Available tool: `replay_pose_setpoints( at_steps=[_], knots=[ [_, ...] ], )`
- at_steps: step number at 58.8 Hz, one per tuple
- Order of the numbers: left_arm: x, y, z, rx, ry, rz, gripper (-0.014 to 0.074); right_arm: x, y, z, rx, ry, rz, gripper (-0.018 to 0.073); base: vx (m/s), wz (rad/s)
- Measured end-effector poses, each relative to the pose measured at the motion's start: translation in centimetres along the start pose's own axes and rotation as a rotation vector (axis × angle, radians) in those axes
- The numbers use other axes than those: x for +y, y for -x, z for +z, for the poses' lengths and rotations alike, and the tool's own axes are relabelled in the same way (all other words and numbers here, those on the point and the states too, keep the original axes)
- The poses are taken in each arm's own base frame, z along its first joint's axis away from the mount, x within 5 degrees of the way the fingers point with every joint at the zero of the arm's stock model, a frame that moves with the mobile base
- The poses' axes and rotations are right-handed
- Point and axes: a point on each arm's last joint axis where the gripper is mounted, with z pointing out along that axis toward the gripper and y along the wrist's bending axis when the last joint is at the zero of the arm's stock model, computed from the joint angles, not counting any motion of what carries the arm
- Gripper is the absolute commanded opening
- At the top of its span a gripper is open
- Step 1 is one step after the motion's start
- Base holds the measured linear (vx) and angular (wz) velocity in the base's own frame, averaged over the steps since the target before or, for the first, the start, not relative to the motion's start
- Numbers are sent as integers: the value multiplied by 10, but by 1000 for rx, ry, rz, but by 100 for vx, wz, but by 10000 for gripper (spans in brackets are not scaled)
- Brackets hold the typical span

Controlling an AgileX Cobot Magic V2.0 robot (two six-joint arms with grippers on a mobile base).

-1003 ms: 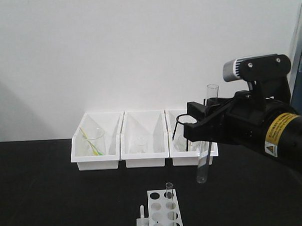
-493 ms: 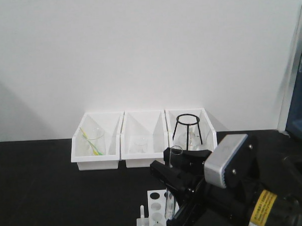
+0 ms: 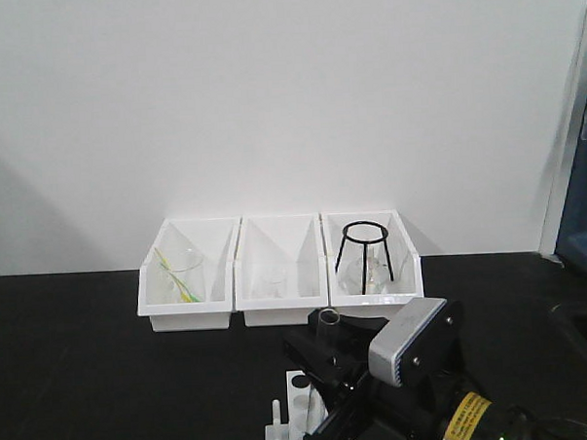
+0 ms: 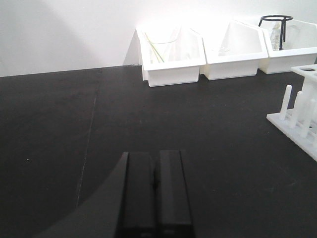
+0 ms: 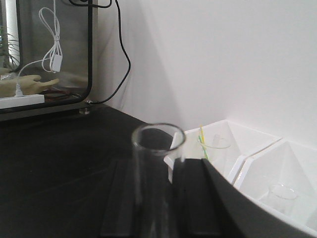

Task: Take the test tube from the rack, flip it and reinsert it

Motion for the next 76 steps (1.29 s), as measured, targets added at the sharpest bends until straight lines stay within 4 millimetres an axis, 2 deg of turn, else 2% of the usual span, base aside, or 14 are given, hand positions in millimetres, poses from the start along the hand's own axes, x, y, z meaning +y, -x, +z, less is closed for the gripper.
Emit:
replay_pose_setpoints(
  at_steps=[18,41,50,66,71,76],
  knots=[
    [0,0,0,0,0,0,-6,0,-24,8,50,10,30,-7,0,0],
    [0,0,0,0,0,0,-6,1,-71,16,166,21,77,21,0,0],
    [0,0,0,0,0,0,-6,1,-84,18,190,25,90,120,0,0],
    [0,0,0,0,0,0,-6,1,-86,18,187,28,93,458,0,0],
    [0,0,0,0,0,0,-6,1,-84,18,179,27,91,517,0,0],
    [0,0,0,0,0,0,-6,1,-73,17,165,23,81,536,0,0]
  ],
)
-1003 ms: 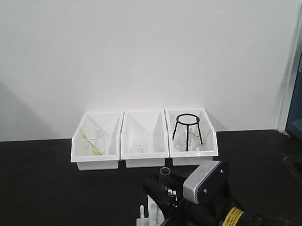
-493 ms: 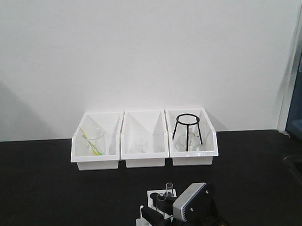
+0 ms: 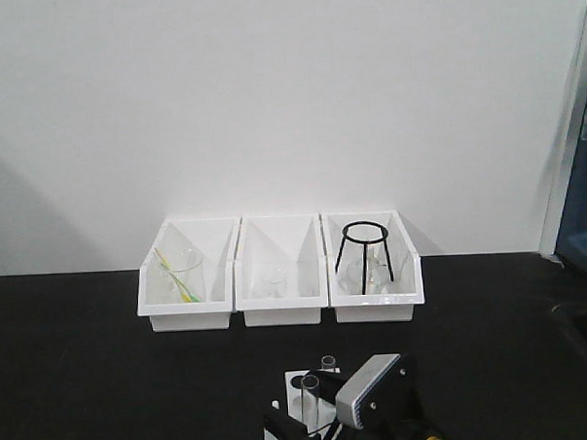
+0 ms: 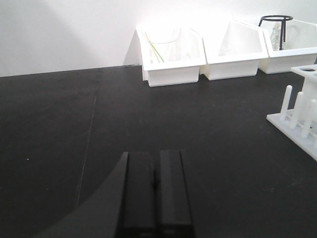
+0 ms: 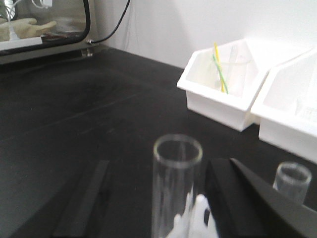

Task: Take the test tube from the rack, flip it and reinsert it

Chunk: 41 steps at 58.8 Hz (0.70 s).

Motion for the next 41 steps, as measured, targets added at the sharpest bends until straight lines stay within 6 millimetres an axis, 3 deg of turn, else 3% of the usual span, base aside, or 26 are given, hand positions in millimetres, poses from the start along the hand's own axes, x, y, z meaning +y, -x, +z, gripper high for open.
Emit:
replay_pose_setpoints(
  at_steps=[7,11,16,21,26,32,41],
  knots=[
    [0,0,0,0,0,0,-6,0,28,-11,-11,-25,-11,503,0,0],
    [0,0,0,0,0,0,-6,1,52,-23,-9,-55,-12,425,0,0],
    [0,0,0,0,0,0,-6,3,85,-47,-3,-108,-7,245,0,0],
    [0,0,0,0,0,0,-6,5,114,-78,25,-179,-3,-22,0,0],
    [0,0,0,0,0,0,-6,9,139,-120,71,-277,6,-16,0,0],
    [0,0,0,0,0,0,-6,17,155,-175,118,-384,10,-13,0,0],
    [0,0,0,0,0,0,-6,33,149,-241,81,-454,-29,-11,0,0]
  ],
)
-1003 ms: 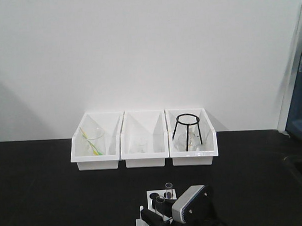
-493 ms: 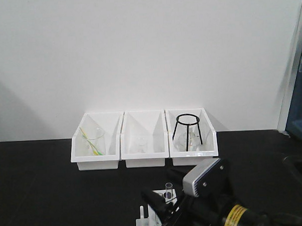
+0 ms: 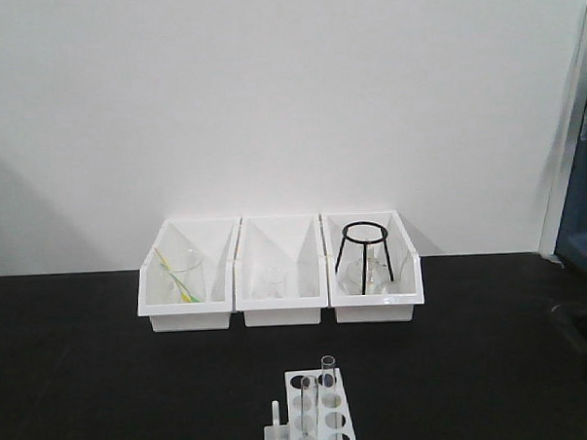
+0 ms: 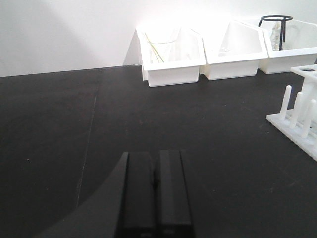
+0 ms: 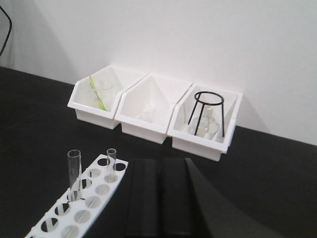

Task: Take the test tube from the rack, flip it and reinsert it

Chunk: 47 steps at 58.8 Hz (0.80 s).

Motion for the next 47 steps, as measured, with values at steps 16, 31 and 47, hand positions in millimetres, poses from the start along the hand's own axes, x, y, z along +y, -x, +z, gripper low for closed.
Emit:
replay_pose_setpoints(
  at_steps=[16,31,47],
  knots=[
    [0,0,0,0,0,0,-6,-8,-36,-60,-193,-59,-82,-9,0,0],
    [0,0,0,0,0,0,-6,-10,-45,-82,-290,-76,-68,-9,0,0],
    [0,0,0,0,0,0,-6,-11,-47,-83,-281,-82,-58,-9,0,0]
  ],
)
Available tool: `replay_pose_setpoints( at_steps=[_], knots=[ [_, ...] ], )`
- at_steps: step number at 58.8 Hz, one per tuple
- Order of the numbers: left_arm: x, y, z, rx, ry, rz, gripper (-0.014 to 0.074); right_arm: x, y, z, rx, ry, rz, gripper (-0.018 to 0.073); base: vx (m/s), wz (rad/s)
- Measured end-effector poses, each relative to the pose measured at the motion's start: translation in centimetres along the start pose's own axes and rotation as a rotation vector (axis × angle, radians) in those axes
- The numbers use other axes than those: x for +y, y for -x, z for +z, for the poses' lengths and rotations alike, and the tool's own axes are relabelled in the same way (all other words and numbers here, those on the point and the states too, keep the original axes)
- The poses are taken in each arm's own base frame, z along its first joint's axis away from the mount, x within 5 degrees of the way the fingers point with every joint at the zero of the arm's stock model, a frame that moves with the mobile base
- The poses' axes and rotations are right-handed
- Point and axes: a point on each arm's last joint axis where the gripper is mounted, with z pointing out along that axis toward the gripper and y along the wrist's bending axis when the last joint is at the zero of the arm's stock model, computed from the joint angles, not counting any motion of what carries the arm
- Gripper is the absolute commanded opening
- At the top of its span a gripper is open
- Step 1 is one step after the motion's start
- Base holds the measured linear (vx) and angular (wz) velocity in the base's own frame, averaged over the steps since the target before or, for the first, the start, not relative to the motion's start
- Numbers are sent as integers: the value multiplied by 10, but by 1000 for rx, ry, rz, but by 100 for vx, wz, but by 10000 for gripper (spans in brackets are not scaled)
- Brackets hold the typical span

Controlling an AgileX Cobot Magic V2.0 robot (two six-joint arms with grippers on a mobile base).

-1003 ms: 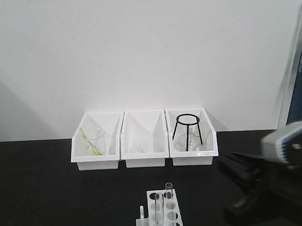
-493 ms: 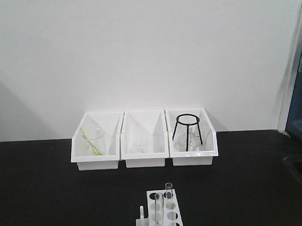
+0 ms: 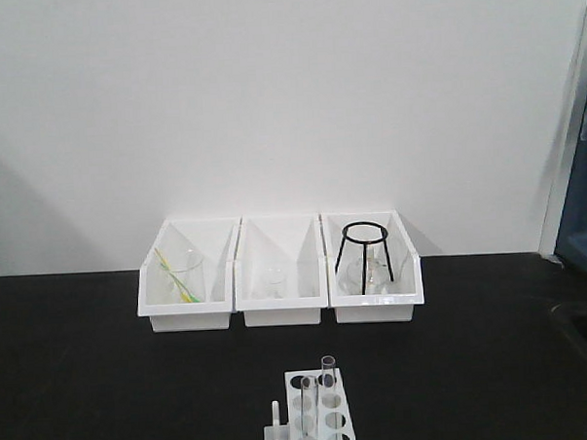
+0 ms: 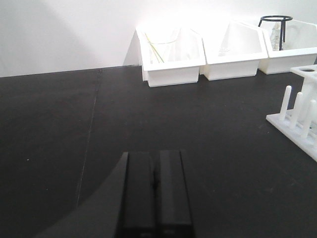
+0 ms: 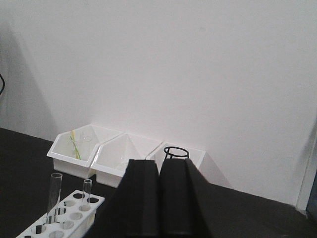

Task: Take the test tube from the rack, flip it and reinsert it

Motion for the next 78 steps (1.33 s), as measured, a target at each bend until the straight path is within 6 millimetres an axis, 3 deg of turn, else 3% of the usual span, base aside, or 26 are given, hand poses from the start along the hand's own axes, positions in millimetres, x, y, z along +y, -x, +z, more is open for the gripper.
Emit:
replay_pose_setpoints(
  at_steps=[8,13,21,27,40,78],
  knots=[
    [0,0,0,0,0,0,-6,3,-14,3,62,-54,30,-9,0,0],
    [0,0,0,0,0,0,-6,8,-40,9,108,-111,85,-9,0,0],
    [0,0,0,0,0,0,-6,12,-100,15,158,-211,202,-9,0,0],
    [0,0,0,0,0,0,-6,13,-119,12,163,-257,234,-9,0,0],
    [0,0,0,1,0,0,-6,13,-119,8,134,-261,148,-7,0,0],
    [0,0,0,0,0,0,-6,13,-119,8,140,-261,138,-7,0,0]
  ],
)
